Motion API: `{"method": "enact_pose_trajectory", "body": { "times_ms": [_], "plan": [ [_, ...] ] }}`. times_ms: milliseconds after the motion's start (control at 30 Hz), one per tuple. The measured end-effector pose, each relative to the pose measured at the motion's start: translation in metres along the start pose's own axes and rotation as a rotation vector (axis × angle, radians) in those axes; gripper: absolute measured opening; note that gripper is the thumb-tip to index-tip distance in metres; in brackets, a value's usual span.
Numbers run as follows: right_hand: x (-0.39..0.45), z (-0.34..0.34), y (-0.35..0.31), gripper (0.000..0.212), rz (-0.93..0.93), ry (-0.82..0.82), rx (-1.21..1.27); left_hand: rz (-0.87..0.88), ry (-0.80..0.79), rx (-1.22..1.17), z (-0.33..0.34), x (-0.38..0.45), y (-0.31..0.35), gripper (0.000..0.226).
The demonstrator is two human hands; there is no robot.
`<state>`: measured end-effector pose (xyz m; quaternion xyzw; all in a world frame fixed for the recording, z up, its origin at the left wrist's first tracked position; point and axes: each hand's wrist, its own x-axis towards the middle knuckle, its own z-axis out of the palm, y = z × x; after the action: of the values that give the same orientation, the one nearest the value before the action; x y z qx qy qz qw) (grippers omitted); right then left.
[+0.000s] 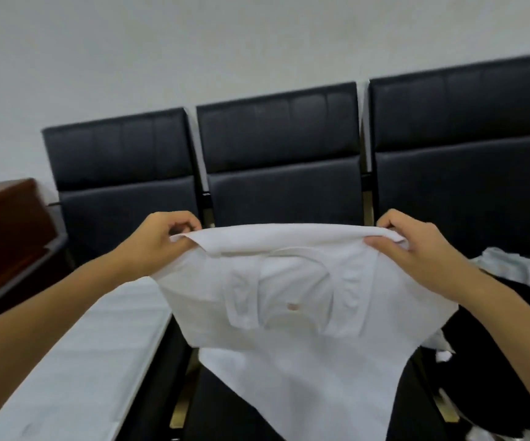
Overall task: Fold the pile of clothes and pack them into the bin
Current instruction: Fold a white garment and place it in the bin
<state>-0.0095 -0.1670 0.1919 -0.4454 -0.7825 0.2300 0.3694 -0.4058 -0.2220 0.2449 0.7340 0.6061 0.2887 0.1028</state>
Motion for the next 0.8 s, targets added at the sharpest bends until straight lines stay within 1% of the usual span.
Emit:
{"method": "enact_pose_trajectory", "body": {
  "times_ms": [133,233,333,433,533,600,633,667,733,800],
  "plan": [
    [0.001,-0.041,-0.079,0.019,-0.068,-0.190,-0.194,0.009,0.054,0.097,-0.061,-0.051,0.019,0.015],
    [-0.009,-0.068,-0.126,0.016,-0.155,-0.267,-0.348,0.026,0.097,0.086,-0.093,-0.086,0.037,0.015],
    [-0.029,-0.091,-0.162,0.020,-0.195,-0.257,-0.381,0.038,0.145,0.037,-0.112,-0.118,0.056,0.014],
    [-0.052,-0.110,-0.186,0.019,-0.243,-0.200,-0.251,0.072,0.168,0.026,-0.126,-0.144,0.074,0.017],
    [-0.061,-0.123,-0.196,0.023,-0.234,-0.223,-0.166,0.082,0.099,0.013,-0.132,-0.158,0.087,0.013],
    [-0.057,-0.131,-0.196,0.013,-0.195,-0.290,-0.111,0.075,0.062,-0.008,-0.133,-0.157,0.088,0.010],
    [-0.052,-0.131,-0.193,0.011,-0.163,-0.328,-0.103,0.069,0.051,-0.024,-0.130,-0.153,0.085,0.009],
    [-0.047,-0.129,-0.188,0.013,-0.124,-0.352,-0.101,0.065,0.042,-0.029,-0.126,-0.148,0.081,0.008],
    [-0.030,-0.113,-0.168,0.008,-0.058,-0.358,-0.222,0.050,-0.004,0.020,-0.109,-0.129,0.062,0.007],
    [-0.010,-0.084,-0.130,0.018,-0.067,-0.393,-0.433,-0.006,-0.110,0.152,-0.080,-0.106,0.035,0.007]
  ]
}}
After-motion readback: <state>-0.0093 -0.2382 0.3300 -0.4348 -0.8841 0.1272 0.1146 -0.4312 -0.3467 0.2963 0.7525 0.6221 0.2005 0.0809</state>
